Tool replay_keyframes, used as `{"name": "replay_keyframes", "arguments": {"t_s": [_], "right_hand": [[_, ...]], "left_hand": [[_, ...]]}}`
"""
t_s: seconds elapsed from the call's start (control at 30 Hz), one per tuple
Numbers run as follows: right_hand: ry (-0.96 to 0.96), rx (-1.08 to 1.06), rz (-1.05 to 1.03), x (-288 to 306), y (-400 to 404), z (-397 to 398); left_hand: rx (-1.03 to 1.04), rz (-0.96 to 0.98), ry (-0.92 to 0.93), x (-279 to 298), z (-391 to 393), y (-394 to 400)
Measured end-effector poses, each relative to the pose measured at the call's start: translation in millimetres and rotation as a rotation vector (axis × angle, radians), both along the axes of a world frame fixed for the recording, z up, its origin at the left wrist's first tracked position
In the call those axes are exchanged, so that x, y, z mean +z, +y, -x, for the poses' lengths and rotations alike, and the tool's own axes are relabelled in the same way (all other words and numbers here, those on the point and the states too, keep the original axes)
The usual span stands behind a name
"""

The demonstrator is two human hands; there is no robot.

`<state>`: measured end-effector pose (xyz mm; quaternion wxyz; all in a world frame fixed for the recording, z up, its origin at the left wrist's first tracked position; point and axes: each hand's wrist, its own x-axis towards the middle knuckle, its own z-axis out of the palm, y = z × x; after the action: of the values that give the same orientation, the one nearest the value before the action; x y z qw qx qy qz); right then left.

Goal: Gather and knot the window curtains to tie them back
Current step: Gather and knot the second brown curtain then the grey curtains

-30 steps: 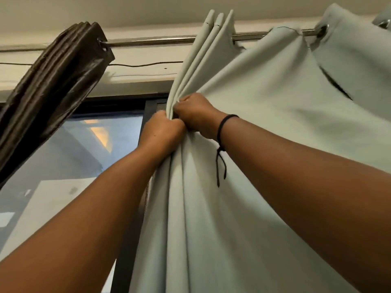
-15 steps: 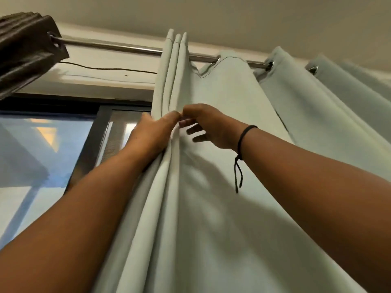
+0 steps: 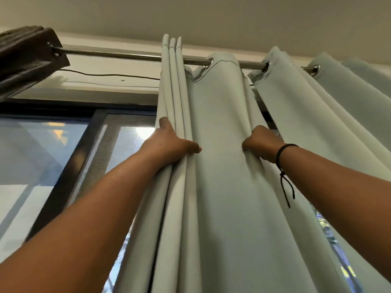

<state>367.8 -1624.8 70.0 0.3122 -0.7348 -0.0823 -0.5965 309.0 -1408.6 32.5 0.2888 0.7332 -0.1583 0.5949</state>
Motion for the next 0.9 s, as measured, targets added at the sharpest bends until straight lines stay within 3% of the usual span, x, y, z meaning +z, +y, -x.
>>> {"name": "replay_keyframes", "arguments": {"t_s": [0.3, 0.43, 0.53, 0.77, 0.9], "right_hand": [[-0.132, 0.147, 0.185, 18, 101, 11], [-0.176, 0.199, 0.446, 29, 191, 60], [-0.211, 0.258, 0.545, 24, 230, 85], [-0.016, 0.591, 0.310, 6, 193, 42], [-0.142, 0.742, 0.200, -7, 177, 28]], "left_hand": [[0.091, -0.042, 0.020, -2, 15, 46], [0.068, -0.037, -0.025, 1, 17, 70], [0.036, 0.073, -0.098, 3, 23, 95], [-0.189, 0.117, 0.069, -6, 3, 110], [-0.462, 0.025, 0.061, -10, -16, 79]]}}
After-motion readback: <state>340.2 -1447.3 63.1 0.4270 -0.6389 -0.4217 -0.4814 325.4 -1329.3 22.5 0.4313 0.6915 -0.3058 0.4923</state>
